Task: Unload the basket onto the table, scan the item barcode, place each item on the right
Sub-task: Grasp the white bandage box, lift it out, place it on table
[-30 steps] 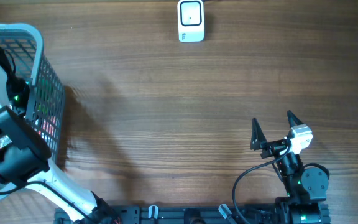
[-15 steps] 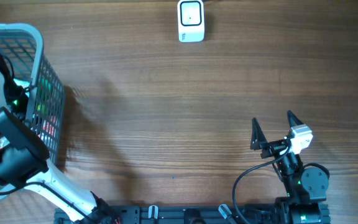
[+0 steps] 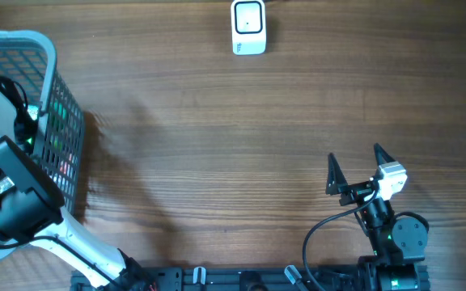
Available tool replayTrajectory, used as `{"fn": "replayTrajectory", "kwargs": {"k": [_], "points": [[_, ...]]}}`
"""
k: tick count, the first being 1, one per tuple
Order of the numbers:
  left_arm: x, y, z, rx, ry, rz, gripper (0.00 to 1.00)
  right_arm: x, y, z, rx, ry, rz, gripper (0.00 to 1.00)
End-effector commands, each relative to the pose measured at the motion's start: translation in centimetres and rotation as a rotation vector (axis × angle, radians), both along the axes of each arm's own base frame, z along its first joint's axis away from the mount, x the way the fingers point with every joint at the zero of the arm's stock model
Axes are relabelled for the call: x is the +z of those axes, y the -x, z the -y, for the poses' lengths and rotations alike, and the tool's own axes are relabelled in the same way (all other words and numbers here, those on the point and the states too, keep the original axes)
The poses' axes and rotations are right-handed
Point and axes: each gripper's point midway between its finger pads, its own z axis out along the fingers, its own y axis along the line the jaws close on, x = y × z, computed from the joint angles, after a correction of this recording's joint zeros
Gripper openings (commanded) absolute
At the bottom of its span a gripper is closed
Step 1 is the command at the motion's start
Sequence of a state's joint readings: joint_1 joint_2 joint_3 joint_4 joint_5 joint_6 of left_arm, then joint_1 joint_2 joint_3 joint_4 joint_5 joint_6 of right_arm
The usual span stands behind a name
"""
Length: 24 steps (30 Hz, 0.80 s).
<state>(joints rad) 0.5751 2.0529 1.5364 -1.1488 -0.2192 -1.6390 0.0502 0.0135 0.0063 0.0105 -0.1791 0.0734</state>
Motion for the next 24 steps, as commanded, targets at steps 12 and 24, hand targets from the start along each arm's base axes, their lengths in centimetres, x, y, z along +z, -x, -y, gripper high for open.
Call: {"fn": "replayTrajectory", "kwargs": {"k": [12,24], "points": [[14.7,-0.6,-1.6,-0.125,-0.267,0.3,0.55,0.2,0.0,0.0,0.0,0.013,0.013,1.0],[32.4,1.8,9.7,-0.383,-0.357,0.928,0.56,0.2,0.0,0.0,0.0,0.013,0.013,1.0]]}}
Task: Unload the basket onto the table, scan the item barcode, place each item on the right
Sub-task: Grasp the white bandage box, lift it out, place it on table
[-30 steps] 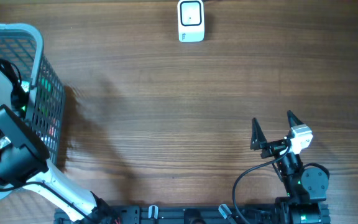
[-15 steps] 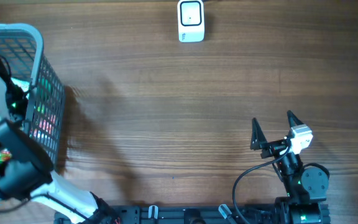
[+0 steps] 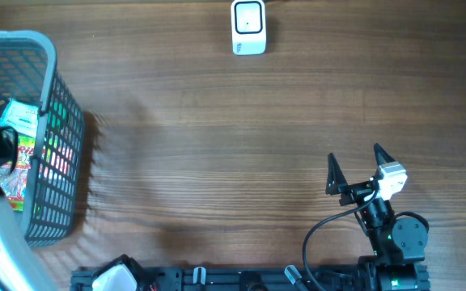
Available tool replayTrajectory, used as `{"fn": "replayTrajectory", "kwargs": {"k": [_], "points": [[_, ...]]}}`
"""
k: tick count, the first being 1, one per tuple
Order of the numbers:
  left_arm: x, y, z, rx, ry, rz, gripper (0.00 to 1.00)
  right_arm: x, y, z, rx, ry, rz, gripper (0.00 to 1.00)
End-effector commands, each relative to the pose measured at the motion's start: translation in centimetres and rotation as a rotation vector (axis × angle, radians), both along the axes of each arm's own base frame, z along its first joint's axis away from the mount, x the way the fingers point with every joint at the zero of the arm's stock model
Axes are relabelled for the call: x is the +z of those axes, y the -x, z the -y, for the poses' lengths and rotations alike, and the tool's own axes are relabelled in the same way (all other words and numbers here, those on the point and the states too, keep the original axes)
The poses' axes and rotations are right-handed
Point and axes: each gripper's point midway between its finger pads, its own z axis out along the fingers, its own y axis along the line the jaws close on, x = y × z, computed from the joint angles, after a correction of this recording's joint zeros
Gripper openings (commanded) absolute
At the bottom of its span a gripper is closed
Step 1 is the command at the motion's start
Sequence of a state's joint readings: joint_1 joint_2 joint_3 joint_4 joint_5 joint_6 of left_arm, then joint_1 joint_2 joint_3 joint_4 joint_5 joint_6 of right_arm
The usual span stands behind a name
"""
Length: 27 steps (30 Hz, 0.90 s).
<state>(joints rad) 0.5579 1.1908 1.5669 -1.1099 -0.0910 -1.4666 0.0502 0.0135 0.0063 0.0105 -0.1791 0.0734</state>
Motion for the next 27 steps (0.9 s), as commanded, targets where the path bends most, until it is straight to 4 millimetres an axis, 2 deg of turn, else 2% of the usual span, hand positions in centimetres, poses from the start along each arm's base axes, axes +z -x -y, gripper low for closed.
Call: {"fn": "replayTrajectory", "kwargs": {"k": [1,3,6,9,13,19,23,27], "points": [[2.4,-2.0,6.9,-0.295,0.01,0.097,0.56,0.2,0.0,0.0,0.0,0.013,0.013,1.0],[1.5,-4.1,11.9,-0.512,-0.008,0.051,0.55,0.2,0.0,0.0,0.0,0.012,0.013,1.0],[-0.8,-6.4,17.5,-0.737,-0.074,-0.062,0.56,0.2,0.0,0.0,0.0,0.013,0.013,1.0],[-3.8,-7.1,20.6,-0.815,-0.122,-0.206,0.57,0.2,0.0,0.0,0.0,0.013,0.013,1.0],[-9.0,-7.4,22.1,-0.847,-0.219,-0.469,0.59,0.2,0.0,0.0,-0.001,0.013,0.013,1.0],[-16.0,-9.1,23.1,-0.866,-0.192,-0.704,0.59,0.2,0.0,0.0,-0.001,0.013,0.013,1.0],[-19.6,-9.6,23.3,-0.872,-0.173,-0.815,0.59,0.2,0.0,0.0,-0.001,0.013,0.013,1.0],[-21.7,-9.7,23.4,-0.875,-0.16,-0.878,0.65,0.2,0.0,0.0,0.0,0.013,0.013,1.0]]}}
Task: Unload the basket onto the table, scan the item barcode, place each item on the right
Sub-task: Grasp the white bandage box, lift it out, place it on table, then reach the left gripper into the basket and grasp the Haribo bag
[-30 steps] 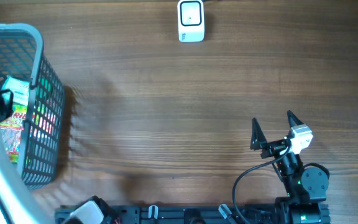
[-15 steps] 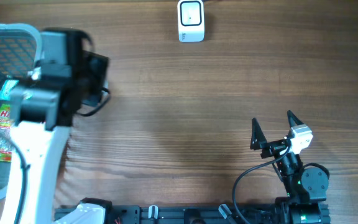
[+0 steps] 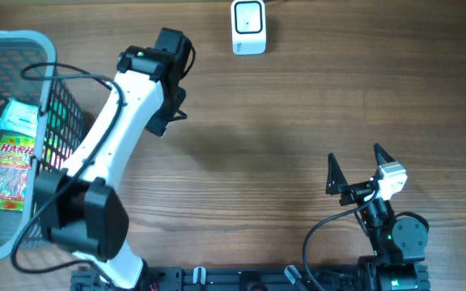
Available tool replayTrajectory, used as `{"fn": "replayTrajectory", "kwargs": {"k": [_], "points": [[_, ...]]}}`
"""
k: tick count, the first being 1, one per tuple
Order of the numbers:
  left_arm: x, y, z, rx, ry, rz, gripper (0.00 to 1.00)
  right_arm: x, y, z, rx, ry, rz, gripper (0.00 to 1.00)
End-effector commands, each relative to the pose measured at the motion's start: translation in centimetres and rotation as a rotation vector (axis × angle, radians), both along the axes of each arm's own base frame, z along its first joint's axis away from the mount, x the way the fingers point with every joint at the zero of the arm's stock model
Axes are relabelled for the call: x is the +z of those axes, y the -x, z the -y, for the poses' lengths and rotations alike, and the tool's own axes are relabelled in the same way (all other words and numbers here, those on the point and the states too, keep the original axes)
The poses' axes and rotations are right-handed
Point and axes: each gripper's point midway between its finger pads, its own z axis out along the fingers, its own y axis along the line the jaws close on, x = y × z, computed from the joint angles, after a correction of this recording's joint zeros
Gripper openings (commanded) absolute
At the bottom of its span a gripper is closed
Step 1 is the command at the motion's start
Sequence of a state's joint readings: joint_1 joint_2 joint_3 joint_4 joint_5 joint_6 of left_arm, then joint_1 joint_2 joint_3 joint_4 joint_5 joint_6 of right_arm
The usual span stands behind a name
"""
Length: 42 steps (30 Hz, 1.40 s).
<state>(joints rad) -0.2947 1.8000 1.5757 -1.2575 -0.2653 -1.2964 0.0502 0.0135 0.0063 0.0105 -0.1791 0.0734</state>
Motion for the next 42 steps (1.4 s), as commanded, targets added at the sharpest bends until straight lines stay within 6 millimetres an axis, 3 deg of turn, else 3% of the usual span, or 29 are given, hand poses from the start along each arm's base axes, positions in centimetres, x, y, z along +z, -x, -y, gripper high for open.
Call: {"fn": "replayTrajectory", "kwargs": {"k": [1,6,13,16,17,19,22,23,25,27,30,31,35,37,38,42], "points": [[-1.6,0.0,-0.1,-0.009,-0.034,-0.049,0.67,0.2,0.0,0.0,0.0,0.013,0.013,1.0],[-2.4,0.2,-0.1,-0.01,-0.033,-0.065,0.91,0.2,0.0,0.0,-0.001,0.012,0.013,1.0],[-6.7,0.9,1.1,-0.015,0.05,-0.08,0.91,0.2,0.0,0.0,-0.001,0.013,0.013,1.0],[-4.5,0.2,0.9,-0.03,0.048,-0.032,0.93,0.2,0.0,0.0,-0.001,0.013,0.013,1.0],[-2.5,-0.6,0.8,-0.061,0.038,0.012,0.97,0.2,0.0,0.0,0.0,0.013,0.013,1.0],[3.5,-2.7,0.2,-0.15,0.003,0.147,1.0,0.2,0.0,0.0,0.0,0.013,0.013,1.0],[13.9,-5.2,-1.4,-0.236,-0.061,0.39,1.0,0.2,0.0,0.0,-0.001,0.013,0.013,1.0],[18.4,-5.3,-3.2,-0.224,-0.093,0.488,1.0,0.2,0.0,0.0,-0.001,0.013,0.013,1.0],[23.2,-3.5,-7.6,-0.097,-0.152,0.57,1.0,0.2,0.0,0.0,0.0,0.013,0.013,1.0],[25.0,0.3,-13.4,0.155,-0.168,0.577,1.0,0.2,0.0,0.0,0.0,0.013,0.013,1.0],[23.1,6.3,-19.9,0.519,-0.152,0.472,1.0,0.2,0.0,0.0,0.0,0.013,0.013,1.0],[21.3,9.0,-22.4,0.672,-0.105,0.391,1.0,0.2,0.0,0.0,0.0,0.013,0.013,1.0],[15.8,12.7,-27.0,0.894,-0.032,0.217,1.0,0.2,0.0,0.0,-0.001,0.013,0.013,1.0],[13.0,13.6,-28.3,0.943,-0.026,0.151,1.0,0.2,0.0,0.0,-0.001,0.013,0.013,1.0],[10.4,13.9,-29.0,0.961,-0.021,0.113,1.0,0.2,0.0,0.0,-0.001,0.013,0.013,1.0],[2.8,12.5,-30.5,0.872,-0.03,0.09,1.0,0.2,0.0,0.0,-0.001,0.013,0.013,1.0]]}}
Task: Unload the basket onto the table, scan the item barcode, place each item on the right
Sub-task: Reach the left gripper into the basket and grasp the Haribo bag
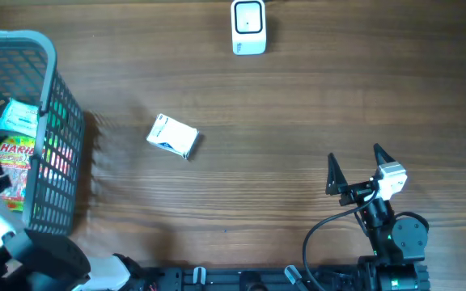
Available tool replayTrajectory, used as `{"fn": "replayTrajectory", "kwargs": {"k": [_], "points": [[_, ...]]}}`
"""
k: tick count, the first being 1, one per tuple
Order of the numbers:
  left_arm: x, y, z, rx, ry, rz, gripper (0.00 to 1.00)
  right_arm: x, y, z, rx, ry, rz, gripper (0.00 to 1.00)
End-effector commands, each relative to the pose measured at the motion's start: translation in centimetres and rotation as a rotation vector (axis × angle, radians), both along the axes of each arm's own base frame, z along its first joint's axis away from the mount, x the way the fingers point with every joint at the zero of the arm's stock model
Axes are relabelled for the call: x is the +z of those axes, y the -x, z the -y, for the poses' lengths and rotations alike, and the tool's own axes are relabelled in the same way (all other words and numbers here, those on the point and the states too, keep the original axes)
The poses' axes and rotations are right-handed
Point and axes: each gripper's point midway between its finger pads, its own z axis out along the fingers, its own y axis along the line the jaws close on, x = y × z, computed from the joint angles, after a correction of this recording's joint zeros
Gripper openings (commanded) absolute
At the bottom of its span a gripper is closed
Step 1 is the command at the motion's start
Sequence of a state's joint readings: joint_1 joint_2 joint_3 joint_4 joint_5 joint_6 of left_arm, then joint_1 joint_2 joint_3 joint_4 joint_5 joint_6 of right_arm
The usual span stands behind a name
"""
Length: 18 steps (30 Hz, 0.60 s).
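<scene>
A small white box with blue print (pixel 172 136) lies flat on the wooden table, left of centre and just right of the basket. The white barcode scanner (pixel 248 27) stands at the far edge, top centre. My right gripper (pixel 353 153) rests open at the near right with nothing between its fingers, far from the box. Of my left arm, only a white link and a black joint show at the lower left corner. Its gripper is out of view.
A grey mesh basket (pixel 55 97) fills the left edge, holding a Haribo bag (pixel 13 166) and other packets. The right arm's base and cable (pixel 322 234) sit at the near edge.
My left arm was stretched over the table with its gripper left of centre. It is now back at the lower left, and the white box lies where that gripper was. The right arm is unchanged.
My left arm first hung over the basket. It then showed only at the left edge, with the packets in the basket uncovered. After that it reached out over the table beside the basket. Now it is withdrawn and a white box rests on the table.
</scene>
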<state>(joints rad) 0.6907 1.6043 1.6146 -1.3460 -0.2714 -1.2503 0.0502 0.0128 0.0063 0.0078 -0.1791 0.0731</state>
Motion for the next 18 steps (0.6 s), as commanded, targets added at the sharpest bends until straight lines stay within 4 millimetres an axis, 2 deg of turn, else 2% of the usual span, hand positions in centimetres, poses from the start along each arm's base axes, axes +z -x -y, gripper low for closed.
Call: {"fn": "replayTrajectory", "kwargs": {"k": [1,3,7,10,17,18], "points": [[-5.8,-0.6,-0.5,-0.091,0.007,-0.029,1.0,0.2,0.0,0.0,0.0,0.013,0.015,1.0],[-7.7,-1.4,-1.1,-0.123,-0.014,-0.019,1.0,0.2,0.0,0.0,-0.001,0.013,0.015,1.0],[-10.3,-3.2,-2.6,-0.197,-0.027,-0.036,1.0,0.2,0.0,0.0,-0.001,0.013,0.015,1.0],[-13.4,-3.9,-3.2,-0.198,0.009,-0.07,1.0,0.2,0.0,0.0,-0.001,0.012,0.015,1.0],[-20.1,-3.2,-3.0,-0.197,0.11,-0.197,1.0,0.2,0.0,0.0,-0.001,0.013,0.015,1.0],[-21.1,-2.9,-2.7,-0.198,0.133,-0.218,0.89,0.2,0.0,0.0,-0.001,0.012,0.015,1.0]]}}
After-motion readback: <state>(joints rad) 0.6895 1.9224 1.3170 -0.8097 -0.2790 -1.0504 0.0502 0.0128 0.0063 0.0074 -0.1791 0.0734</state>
